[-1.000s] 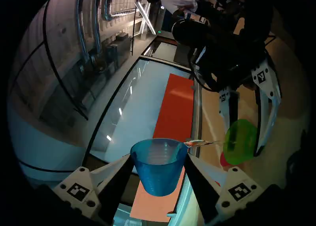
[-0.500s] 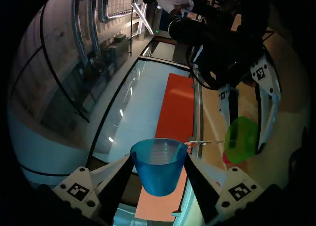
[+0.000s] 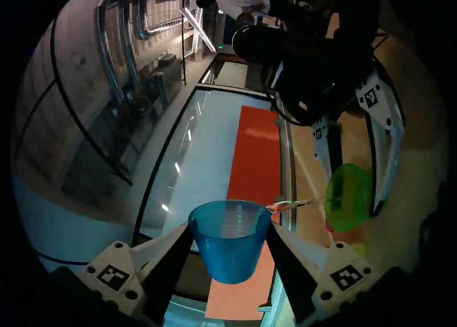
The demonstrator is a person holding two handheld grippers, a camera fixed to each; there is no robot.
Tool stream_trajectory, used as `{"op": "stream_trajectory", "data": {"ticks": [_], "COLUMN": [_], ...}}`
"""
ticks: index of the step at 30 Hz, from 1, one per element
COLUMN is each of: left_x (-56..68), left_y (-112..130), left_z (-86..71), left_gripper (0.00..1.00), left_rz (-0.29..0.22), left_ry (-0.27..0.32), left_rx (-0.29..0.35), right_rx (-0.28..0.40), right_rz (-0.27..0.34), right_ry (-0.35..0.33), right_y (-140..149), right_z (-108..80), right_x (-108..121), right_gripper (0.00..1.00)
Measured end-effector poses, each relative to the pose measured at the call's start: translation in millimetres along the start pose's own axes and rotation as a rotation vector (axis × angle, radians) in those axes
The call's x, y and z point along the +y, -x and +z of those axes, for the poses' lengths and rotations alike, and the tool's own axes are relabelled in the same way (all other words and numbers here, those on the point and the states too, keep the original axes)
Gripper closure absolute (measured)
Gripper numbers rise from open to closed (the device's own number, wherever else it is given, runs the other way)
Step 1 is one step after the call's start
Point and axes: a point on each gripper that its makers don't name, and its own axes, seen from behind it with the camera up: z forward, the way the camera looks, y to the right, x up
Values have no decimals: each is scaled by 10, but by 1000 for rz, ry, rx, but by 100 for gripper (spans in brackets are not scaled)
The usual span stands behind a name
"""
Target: Pour water
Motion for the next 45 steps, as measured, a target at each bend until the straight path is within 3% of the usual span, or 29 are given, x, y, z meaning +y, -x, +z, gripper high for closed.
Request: {"op": "stream_trajectory", "data": {"ticks": [8,29,38,45], "left_x": [23,-163,-143,-134], "left_y": [-33,-49,-67,-69], "left_z": [12,-51,-88,-99], "left_gripper": [14,14,14,14], "left_rz": [28,153,186,242], "left_ry": [-10,-38,-47,-54], "left_rx": [8,9,11,9], "right_rx": [1,4,5,7], "right_rz": [-2,-5,-5,-7], "right_ry": [2,4,5,7], "right_y": [-4,-22,-19,-40], "right_z": [0,6,15,16], "right_x": [11,26,25,26], "right_gripper": [11,11,11,11]}}
